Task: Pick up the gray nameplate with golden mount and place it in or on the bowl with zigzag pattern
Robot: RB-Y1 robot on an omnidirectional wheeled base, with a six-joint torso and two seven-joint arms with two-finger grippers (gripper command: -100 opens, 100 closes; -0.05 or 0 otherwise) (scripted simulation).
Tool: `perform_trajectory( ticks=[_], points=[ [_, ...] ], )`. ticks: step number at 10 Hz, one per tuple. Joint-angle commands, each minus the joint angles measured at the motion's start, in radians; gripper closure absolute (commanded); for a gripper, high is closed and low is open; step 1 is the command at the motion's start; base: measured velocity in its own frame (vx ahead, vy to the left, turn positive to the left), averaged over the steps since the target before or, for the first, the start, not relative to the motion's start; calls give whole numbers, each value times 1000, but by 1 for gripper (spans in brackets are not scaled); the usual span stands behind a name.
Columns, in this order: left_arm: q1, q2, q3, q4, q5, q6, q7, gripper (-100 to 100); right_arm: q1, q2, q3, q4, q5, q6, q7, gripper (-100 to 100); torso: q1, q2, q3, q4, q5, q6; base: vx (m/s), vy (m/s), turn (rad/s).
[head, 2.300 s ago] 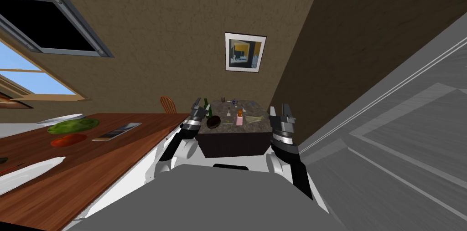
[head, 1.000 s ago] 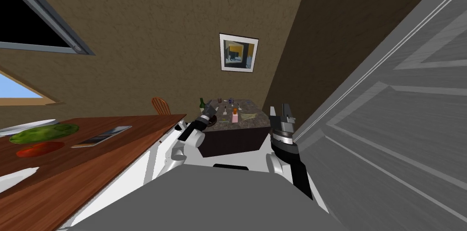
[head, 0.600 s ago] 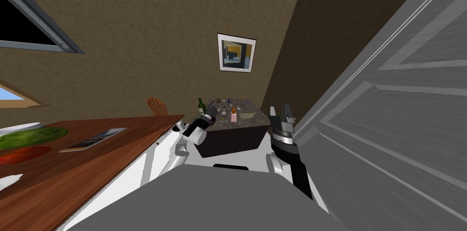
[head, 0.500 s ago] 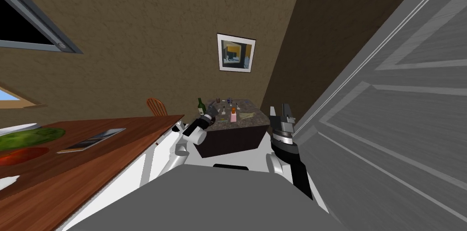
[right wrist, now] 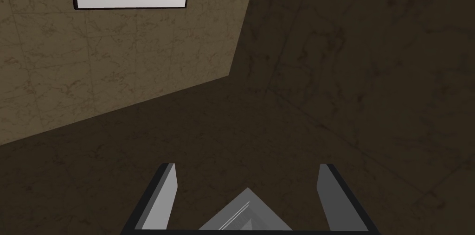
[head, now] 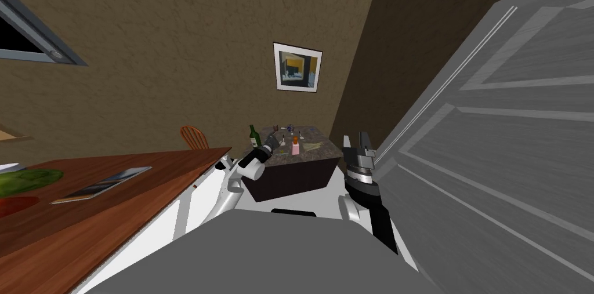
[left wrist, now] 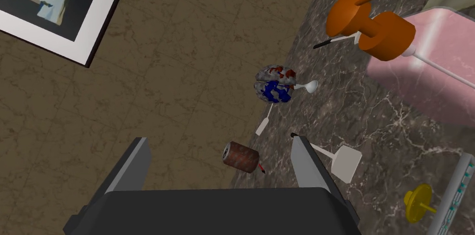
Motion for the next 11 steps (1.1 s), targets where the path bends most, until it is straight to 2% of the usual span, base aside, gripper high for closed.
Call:
perform_trajectory(
  ticks=[1,2,3,4,5,6,7,8,9,10,11],
  points=[
    [-25,3,1,18,8,50,25,-100,0,0,0,0,0,0,0,0,0,0,0,0,0,0,-5,4,-99],
    [-25,3,1,18,8,75,25,-100,0,0,0,0,0,0,0,0,0,0,0,0,0,0,-5,9,-58],
    [-49,5,3,40,17,106,50,-100,0,0,0,0,0,0,0,0,0,0,0,0,0,0,-4,13,-105],
    [-49,5,3,40,17,136,50,-100,0,0,0,0,0,0,0,0,1,0,0,0,0,0,-1,15,-57],
    [-49,5,3,40,17,142,50,-100,0,0,0,0,0,0,0,0,1,0,0,0,0,0,1,7,8],
    [-72,8,6,62,25,182,75,-100,0,0,0,0,0,0,0,0,0,0,0,0,0,0,3,10,-90],
    [-72,8,6,62,25,206,75,-100,0,0,0,0,0,0,0,0,0,-1,0,0,0,0,3,15,-77],
    [-94,9,10,85,34,234,100,-100,0,0,0,0,0,0,0,0,1,-1,0,0,0,0,5,21,-91],
    [-94,9,10,85,34,264,100,-100,0,0,0,0,0,0,0,0,1,-1,-1,0,0,0,3,23,-66],
    [-94,9,10,85,34,272,100,-100,0,0,0,0,0,0,0,0,1,-1,0,0,0,0,2,12,-4],
    [-116,11,15,108,42,310,126,-100,0,0,0,0,0,0,0,0,1,-1,0,0,0,0,6,20,-91]
  ],
)
